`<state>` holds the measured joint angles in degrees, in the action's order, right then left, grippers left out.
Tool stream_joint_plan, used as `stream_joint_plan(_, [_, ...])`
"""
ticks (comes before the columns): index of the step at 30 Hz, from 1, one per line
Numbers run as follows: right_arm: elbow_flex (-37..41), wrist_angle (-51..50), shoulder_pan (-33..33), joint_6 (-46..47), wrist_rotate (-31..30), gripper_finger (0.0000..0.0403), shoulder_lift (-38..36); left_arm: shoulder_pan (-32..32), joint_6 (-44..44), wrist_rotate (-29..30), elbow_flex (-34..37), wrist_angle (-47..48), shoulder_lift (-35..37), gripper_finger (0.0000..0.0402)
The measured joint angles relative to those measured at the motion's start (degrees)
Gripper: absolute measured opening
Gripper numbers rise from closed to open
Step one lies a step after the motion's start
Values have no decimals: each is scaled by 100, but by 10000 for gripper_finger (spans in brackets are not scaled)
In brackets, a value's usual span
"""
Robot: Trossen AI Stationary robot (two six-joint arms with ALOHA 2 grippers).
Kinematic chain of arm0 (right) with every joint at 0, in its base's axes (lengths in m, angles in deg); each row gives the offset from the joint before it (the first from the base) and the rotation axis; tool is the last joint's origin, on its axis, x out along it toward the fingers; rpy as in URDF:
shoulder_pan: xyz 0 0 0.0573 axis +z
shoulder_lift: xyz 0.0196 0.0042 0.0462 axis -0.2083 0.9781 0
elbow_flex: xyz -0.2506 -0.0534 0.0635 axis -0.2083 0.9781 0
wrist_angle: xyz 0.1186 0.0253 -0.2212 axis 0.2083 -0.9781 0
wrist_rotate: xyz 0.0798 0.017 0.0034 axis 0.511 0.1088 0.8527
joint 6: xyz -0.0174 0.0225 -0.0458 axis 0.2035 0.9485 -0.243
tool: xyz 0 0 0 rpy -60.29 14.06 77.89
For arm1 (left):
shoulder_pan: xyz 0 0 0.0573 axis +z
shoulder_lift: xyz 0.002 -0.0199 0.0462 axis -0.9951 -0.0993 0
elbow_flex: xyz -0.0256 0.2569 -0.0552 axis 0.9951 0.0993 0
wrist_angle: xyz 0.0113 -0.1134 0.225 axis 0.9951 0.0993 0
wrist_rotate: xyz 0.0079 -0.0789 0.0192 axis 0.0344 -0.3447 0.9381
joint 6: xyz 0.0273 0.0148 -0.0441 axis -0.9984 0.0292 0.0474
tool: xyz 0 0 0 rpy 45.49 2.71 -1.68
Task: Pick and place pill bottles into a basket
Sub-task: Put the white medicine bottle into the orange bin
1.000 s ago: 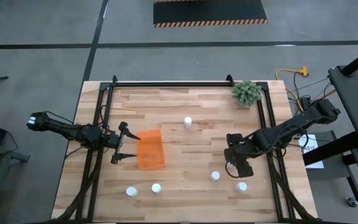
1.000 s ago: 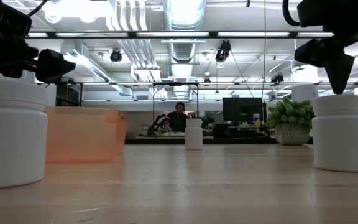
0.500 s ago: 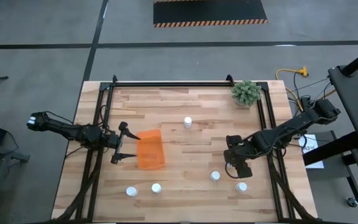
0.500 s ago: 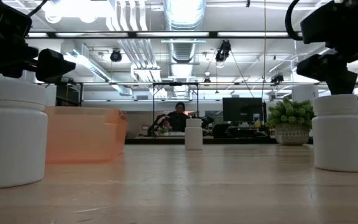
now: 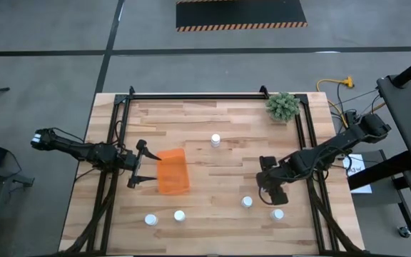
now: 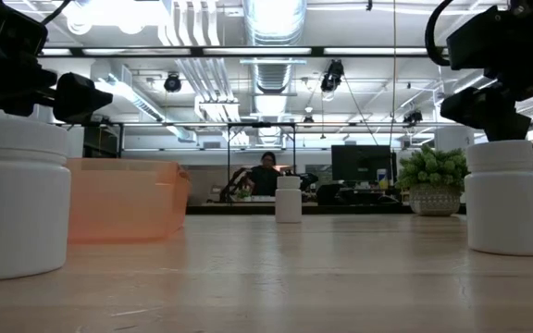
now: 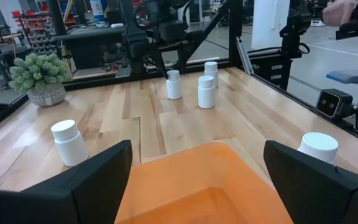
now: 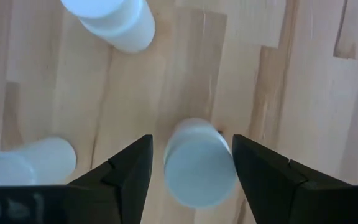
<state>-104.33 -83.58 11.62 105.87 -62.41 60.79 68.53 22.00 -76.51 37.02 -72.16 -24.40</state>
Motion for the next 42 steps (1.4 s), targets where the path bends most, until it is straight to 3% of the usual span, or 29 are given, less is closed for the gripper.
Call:
stream_joint_plan(10, [527,486,-2,28,-4,210,-303,0,2,2,-2,0,-2,345])
stream_joint_plan(19, [908,902,0,59,-162,210,-1171,0,0,0,-2,7,-2,345])
stream_joint_plan(29, [1952,2250,0,137,-186,210,-2292,0,1,0,-2,2,-2,345])
stream_joint_plan(42, [2963,3359,2,99,-238,210,-3035,0,2,0,-2,1,-2,345])
